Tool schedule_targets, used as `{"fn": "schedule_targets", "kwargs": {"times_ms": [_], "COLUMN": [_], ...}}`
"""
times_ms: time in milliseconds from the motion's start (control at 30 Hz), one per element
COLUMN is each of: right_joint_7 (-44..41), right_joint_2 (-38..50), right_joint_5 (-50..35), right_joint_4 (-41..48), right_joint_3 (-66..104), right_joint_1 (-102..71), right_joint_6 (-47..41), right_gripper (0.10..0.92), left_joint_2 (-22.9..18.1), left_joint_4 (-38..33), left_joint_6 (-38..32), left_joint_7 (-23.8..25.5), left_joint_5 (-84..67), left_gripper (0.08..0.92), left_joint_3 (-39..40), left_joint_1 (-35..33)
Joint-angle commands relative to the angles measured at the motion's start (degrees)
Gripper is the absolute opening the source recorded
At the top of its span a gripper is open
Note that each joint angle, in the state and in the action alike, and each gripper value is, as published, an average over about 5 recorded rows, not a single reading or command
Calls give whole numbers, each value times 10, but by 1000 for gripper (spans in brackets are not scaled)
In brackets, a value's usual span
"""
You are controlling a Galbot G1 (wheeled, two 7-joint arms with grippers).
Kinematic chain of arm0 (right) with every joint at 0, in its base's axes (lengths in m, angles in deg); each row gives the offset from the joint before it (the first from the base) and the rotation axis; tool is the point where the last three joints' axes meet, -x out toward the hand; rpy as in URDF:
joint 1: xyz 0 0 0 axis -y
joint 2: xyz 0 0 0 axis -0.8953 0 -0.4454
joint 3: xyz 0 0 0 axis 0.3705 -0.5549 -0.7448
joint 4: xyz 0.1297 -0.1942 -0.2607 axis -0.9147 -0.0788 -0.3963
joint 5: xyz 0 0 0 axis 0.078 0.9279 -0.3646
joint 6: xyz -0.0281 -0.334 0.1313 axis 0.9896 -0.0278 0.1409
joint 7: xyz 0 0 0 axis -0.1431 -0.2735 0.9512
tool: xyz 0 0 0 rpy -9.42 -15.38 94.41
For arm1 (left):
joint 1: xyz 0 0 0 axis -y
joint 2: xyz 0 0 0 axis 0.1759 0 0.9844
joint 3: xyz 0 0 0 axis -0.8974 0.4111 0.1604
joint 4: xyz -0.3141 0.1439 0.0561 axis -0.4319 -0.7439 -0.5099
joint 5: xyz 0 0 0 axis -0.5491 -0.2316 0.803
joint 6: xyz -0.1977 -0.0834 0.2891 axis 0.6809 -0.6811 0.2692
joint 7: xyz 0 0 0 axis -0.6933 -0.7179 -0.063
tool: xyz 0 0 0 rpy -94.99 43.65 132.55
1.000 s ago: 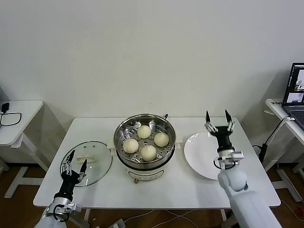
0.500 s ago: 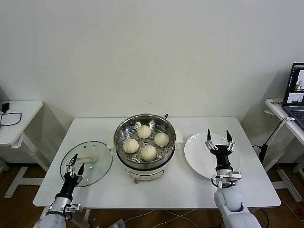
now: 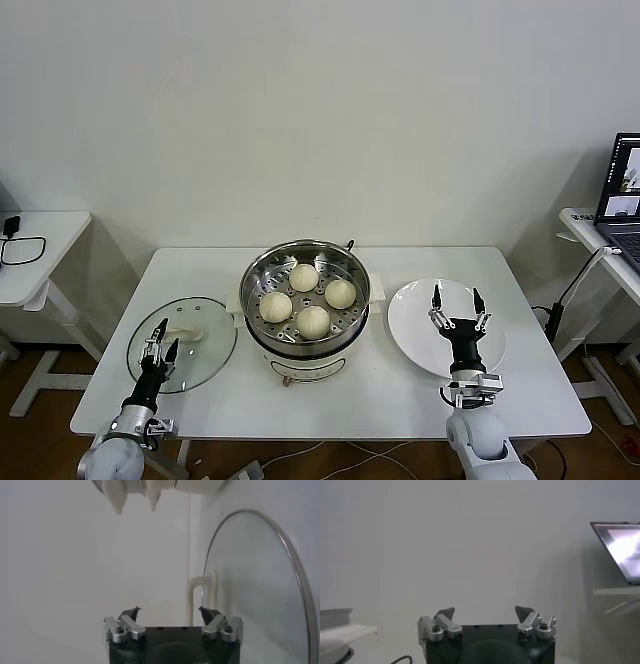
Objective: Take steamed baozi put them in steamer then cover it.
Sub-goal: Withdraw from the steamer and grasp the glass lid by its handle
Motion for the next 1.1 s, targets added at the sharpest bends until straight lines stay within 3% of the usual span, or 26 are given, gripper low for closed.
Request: {"fn": "schedule_targets", "kwargs": {"times_ms": [33,1100], "right_joint_7": [-1,-6], "right_joint_2": [-8,-16], "right_joint_5": [5,26], "right_joint_4": [0,-1], "right_joint_3": [5,22], "right_joint_1": [-8,-23], "right_joint_6": [1,8], "right_gripper": [823,823], "left_joint_2": [0,0], "left_joint_4": [31,89], "left_joint_6": [5,18], "left_joint_7": [-6,0], "left_joint_5": [15,20], "left_gripper": [823,823], "left_joint_3": [8,35], "left_joint_1": [35,89]}}
